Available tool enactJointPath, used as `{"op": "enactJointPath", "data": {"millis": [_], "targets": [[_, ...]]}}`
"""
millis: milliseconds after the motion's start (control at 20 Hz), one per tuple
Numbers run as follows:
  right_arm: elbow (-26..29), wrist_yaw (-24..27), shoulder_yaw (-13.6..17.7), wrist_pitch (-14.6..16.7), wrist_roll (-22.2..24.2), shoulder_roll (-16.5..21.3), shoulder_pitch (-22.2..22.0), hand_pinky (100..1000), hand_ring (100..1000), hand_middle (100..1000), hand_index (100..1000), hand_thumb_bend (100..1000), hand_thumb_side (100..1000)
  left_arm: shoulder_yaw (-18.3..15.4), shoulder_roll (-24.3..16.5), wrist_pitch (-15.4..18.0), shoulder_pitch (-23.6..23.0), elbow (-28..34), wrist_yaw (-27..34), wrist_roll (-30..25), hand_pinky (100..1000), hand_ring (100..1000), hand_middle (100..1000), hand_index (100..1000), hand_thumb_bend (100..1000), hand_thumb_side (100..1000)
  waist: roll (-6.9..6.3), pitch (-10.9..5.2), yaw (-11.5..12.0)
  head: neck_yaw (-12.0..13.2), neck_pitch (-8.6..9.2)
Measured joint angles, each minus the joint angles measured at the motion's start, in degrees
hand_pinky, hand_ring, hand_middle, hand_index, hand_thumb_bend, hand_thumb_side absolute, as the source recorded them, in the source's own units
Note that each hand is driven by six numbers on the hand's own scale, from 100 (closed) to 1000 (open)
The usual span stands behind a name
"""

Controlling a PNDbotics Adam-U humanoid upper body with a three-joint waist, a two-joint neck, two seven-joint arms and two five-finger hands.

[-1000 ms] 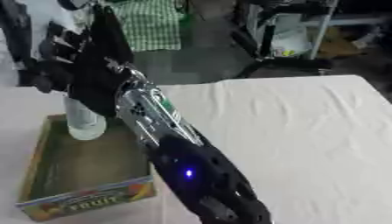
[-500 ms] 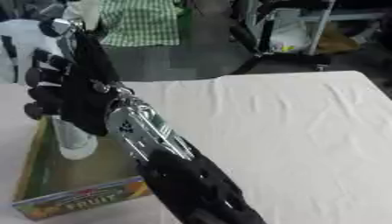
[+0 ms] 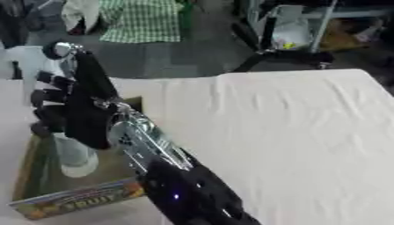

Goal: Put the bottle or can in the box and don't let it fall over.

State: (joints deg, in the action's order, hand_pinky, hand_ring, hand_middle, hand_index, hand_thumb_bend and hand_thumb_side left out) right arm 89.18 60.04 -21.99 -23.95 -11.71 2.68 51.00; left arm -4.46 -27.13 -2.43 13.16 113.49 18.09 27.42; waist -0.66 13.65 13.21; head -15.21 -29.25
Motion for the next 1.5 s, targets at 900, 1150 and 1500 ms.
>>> {"op": "enactJointPath", "data": {"millis": [900,1150,1500], "targets": [[-6.47,-1.88,-3.08,-4.96,3.65,0.83,-2.19,185,121,300,909,100,1000,0.00,0.48,-0.21,-0.03,0.00,-0.33,0.22,818,837,788,807,819,616,-0.13,0.53,0.20,0.19,0.15],[-8.01,-1.88,-4.30,-7.12,3.85,1.35,-3.15,173,120,297,912,100,1000,-0.01,0.48,-0.21,-0.05,0.00,-0.45,0.26,817,836,788,807,821,615,-0.11,0.51,0.24,0.42,0.12],[-9.44,-1.87,-6.14,-10.07,4.41,3.14,-4.13,194,125,301,911,100,1000,-0.03,0.46,-0.22,-0.51,0.00,-0.60,0.37,816,835,787,806,821,616,0.05,0.23,-0.16,0.86,-0.16]]}}
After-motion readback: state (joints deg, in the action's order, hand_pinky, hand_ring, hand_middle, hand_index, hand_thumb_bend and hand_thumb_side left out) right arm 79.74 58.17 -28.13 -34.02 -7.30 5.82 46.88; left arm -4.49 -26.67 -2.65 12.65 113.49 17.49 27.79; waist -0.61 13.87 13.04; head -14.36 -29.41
